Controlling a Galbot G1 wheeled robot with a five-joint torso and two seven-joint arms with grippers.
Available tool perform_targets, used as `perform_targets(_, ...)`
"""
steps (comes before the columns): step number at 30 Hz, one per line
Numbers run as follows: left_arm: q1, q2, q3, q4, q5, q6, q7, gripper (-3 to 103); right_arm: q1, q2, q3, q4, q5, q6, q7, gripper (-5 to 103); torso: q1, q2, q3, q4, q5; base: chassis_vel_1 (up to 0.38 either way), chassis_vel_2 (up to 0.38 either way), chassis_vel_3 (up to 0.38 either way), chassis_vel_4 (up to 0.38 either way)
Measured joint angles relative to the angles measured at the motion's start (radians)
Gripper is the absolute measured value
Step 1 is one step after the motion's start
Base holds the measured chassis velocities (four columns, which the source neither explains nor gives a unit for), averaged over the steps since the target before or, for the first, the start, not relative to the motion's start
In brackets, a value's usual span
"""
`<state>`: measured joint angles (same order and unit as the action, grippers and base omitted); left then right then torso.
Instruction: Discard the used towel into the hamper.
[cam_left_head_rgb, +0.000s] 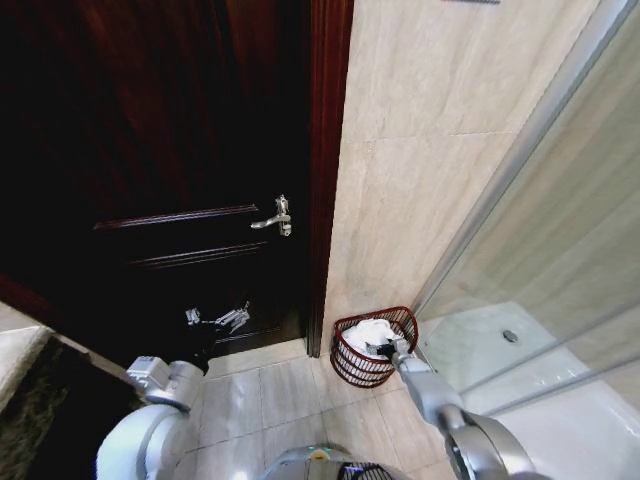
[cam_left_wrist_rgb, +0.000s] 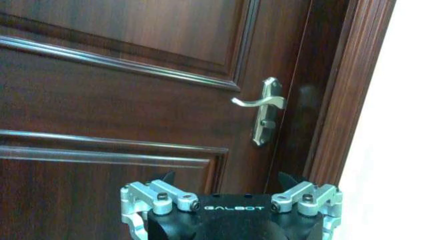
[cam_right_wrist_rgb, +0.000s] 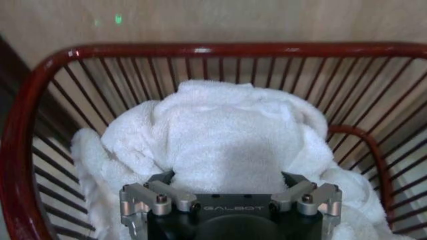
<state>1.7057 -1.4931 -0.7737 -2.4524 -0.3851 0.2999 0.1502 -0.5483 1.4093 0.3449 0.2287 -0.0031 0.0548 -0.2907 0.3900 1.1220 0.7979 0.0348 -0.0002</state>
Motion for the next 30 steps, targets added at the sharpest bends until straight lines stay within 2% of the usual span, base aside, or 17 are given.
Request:
perform_targets(2,0.000,0.000,0.000,0.000,0.000,0.000,0.000,100,0.022,0.011,0.009,-0.031,-0.052,-0.040,0.005,100,0.000,0.000,0.000,0.0002,0.0000,0.000,0.000,0.000,0.000)
perform_targets(4,0.000,0.000,0.000,0.000,0.000,0.000,0.000,100,0.028,0.011,0.012,-0.040,-0.065,-0.053,0.005,100,0.000,0.000,0.000,0.0005,0.0002,0.000,0.000,0.000,0.000)
perform_targets(8,0.000,0.000,0.000,0.000,0.000,0.000,0.000,100,-0.013,-0.015,0.004,0.048,-0.020,-0.064,-0.003,100,0.000,0.000,0.000,0.0003,0.0008,0.000,0.000,0.000,0.000)
perform_targets(11,0.000,0.000,0.000,0.000,0.000,0.000,0.000,100,-0.062,-0.074,-0.008,0.175,0.006,0.005,-0.016,100,0.000,0.000,0.000,0.0000,0.0011,0.000,0.000,0.000,0.000)
perform_targets(12,0.000,0.000,0.000,0.000,0.000,0.000,0.000,100,-0.062,-0.074,-0.008,0.175,0.006,0.005,-0.016,100,0.000,0.000,0.000,0.0000,0.0011,0.000,0.000,0.000,0.000)
perform_targets(13,0.000,0.000,0.000,0.000,0.000,0.000,0.000,100,-0.089,-0.098,-0.011,0.246,0.029,0.000,-0.022,100,0.000,0.000,0.001,-0.0001,0.0009,0.000,0.000,0.000,0.000)
perform_targets(15,0.000,0.000,0.000,0.000,0.000,0.000,0.000,100,-0.173,-0.152,-0.019,0.442,0.086,-0.070,-0.035,100,0.000,0.000,0.000,0.0000,0.0001,0.000,0.000,0.000,0.000)
perform_targets(16,0.000,0.000,0.000,0.000,0.000,0.000,0.000,100,-0.173,-0.152,-0.019,0.442,0.086,-0.070,-0.035,100,0.000,0.000,0.000,0.0000,0.0001,0.000,0.000,0.000,0.000)
perform_targets(18,0.000,0.000,0.000,0.000,0.000,0.000,0.000,100,-0.325,-0.214,-0.021,0.705,0.152,-0.148,-0.040,100,0.000,0.000,0.000,-0.0005,0.0006,0.000,0.000,0.000,0.000)
perform_targets(19,0.000,0.000,0.000,0.000,0.000,0.000,0.000,100,-0.325,-0.214,-0.021,0.705,0.152,-0.148,-0.040,100,0.000,0.000,0.000,-0.0005,0.0006,0.000,0.000,0.000,0.000)
perform_targets(21,0.000,0.000,0.000,0.000,0.000,0.000,0.000,100,-0.462,-0.247,0.017,0.943,0.207,-0.188,-0.019,100,0.000,0.000,0.000,-0.0005,0.0003,0.000,0.000,0.000,0.000)
perform_targets(22,0.000,0.000,0.000,0.000,0.000,0.000,0.000,100,-0.462,-0.247,0.017,0.943,0.207,-0.188,-0.019,100,0.000,0.000,0.000,-0.0005,0.0003,0.000,0.000,0.000,0.000)
perform_targets(24,0.000,0.000,0.000,0.000,0.000,0.000,0.000,100,-0.594,-0.258,0.082,1.144,0.224,-0.195,0.003,100,0.000,0.000,0.000,0.0002,0.0004,0.000,0.000,0.000,0.000)
perform_targets(25,0.000,0.000,0.000,0.000,0.000,0.000,0.000,100,-0.594,-0.258,0.082,1.144,0.224,-0.195,0.003,100,0.000,0.000,0.000,0.0002,0.0004,0.000,0.000,0.000,0.000)
perform_targets(28,0.000,0.000,0.000,0.000,0.000,0.000,0.000,100,-0.774,-0.247,0.187,1.377,0.238,-0.181,0.032,100,0.000,0.000,0.000,-0.0002,0.0000,0.000,0.000,0.000,0.000)
perform_targets(29,0.000,0.000,0.000,0.000,0.000,0.000,0.000,100,-0.774,-0.247,0.187,1.377,0.238,-0.181,0.032,100,0.000,0.000,0.000,-0.0002,0.0000,0.000,0.000,0.000,0.000)
perform_targets(30,0.000,0.000,0.000,0.000,0.000,0.000,0.000,100,-0.829,-0.237,0.221,1.447,0.257,-0.178,0.042,100,0.000,0.000,0.000,-0.0004,0.0003,0.000,0.000,0.000,0.000)
